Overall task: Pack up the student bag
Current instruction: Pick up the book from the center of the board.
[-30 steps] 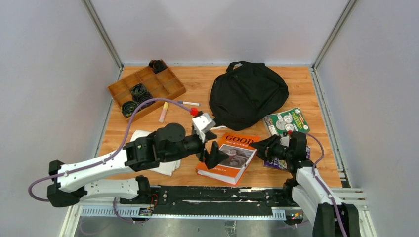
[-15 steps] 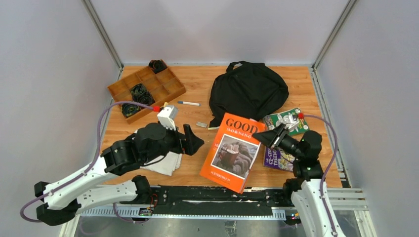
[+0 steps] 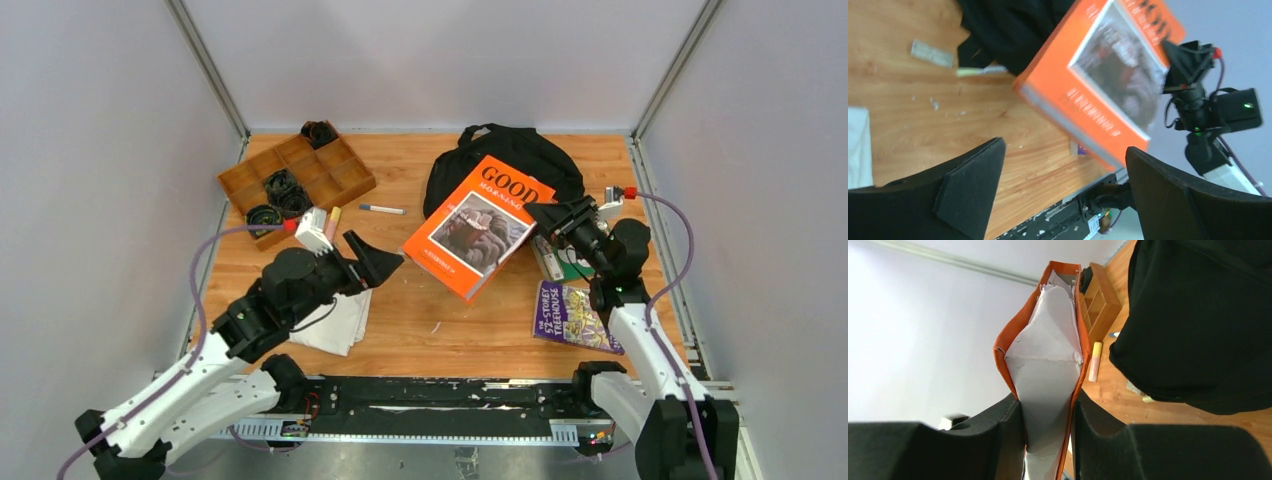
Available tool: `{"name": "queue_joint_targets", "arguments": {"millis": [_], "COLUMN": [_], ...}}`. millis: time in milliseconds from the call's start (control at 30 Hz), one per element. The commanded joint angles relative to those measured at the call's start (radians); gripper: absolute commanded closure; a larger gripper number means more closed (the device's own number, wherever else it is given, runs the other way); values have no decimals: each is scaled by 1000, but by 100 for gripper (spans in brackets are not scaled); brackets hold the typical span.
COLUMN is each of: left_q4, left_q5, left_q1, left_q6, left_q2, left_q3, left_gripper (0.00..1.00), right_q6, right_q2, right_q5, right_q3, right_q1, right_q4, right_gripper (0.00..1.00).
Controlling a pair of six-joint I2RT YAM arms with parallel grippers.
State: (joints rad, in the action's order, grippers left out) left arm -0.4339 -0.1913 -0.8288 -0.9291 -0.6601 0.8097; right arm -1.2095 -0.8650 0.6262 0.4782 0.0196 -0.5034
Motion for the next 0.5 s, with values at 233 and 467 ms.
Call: {"name": "queue_joint_targets", "arguments": {"millis": [233, 467], "left_q4": [649, 1099], "left_q5": [111, 143], "left_q1": [97, 139], "left_q6": [-298, -434], "left_q2": [125, -6], "left_q3": [-419, -599], "left_gripper": [0, 0], "right_q6": [-161, -284], "right_q2": [-141, -332], "right_q5": [-148, -102], "right_q3": [89, 75], "right_q1": [37, 103], "right_q4": [-186, -477], "right_gripper": [74, 75]}}
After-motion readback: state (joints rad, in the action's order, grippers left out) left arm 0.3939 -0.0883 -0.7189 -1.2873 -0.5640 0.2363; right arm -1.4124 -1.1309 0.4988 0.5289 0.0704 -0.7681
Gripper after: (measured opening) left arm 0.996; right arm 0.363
